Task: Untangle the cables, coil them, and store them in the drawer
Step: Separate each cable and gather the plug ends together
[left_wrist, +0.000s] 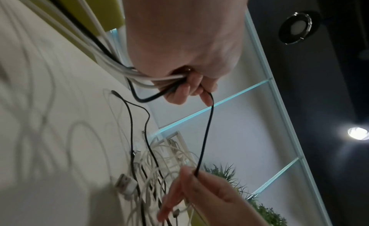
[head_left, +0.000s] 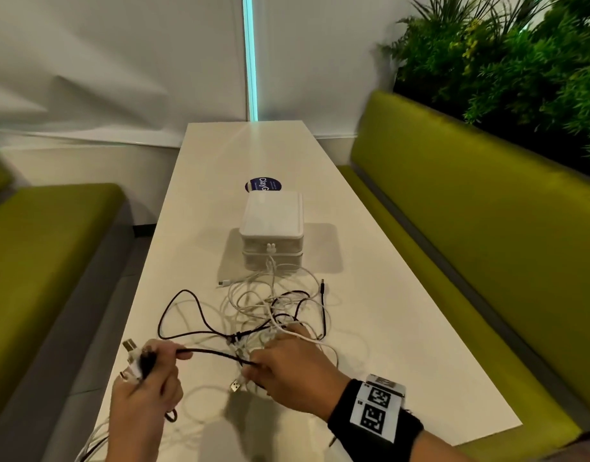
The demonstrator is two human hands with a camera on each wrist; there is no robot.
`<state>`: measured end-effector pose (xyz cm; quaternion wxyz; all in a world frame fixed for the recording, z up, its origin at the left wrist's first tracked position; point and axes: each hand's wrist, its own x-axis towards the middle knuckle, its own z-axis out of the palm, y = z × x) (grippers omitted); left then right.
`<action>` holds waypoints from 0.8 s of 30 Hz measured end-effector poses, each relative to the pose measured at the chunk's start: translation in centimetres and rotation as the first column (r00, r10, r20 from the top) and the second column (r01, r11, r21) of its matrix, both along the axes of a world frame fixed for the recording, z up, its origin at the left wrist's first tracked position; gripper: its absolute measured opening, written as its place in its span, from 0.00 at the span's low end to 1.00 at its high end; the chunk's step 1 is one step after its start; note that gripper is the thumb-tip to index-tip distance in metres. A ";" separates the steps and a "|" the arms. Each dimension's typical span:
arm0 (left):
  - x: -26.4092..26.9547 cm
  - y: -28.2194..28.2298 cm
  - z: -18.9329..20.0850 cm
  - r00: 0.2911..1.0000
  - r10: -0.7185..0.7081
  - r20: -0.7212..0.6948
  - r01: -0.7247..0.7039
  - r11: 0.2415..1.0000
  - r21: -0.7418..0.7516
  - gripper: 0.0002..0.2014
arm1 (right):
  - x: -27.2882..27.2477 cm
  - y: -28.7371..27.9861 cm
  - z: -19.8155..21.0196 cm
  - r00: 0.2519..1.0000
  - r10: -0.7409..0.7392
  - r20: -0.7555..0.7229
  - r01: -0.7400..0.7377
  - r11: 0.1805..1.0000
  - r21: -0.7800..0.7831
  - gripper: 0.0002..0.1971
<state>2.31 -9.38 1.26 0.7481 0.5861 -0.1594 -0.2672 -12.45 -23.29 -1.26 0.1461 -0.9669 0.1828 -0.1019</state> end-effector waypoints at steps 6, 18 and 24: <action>1.6 0.4 -0.7 0.983 0.170 0.062 -0.173 0.984 0.049 0.13 | 0.0 0.3 1.1 0.999 -0.039 0.037 0.033 0.990 0.136 0.20; -0.7 0.3 1.2 0.842 0.048 0.537 -0.174 0.967 0.186 0.12 | 0.4 -0.1 0.6 0.999 -0.044 0.013 0.041 0.987 0.157 0.20; -1.9 -0.2 -0.9 0.605 -0.411 0.682 0.035 0.870 0.493 0.26 | 1.0 0.8 1.3 0.995 0.083 0.047 -0.086 0.993 0.085 0.25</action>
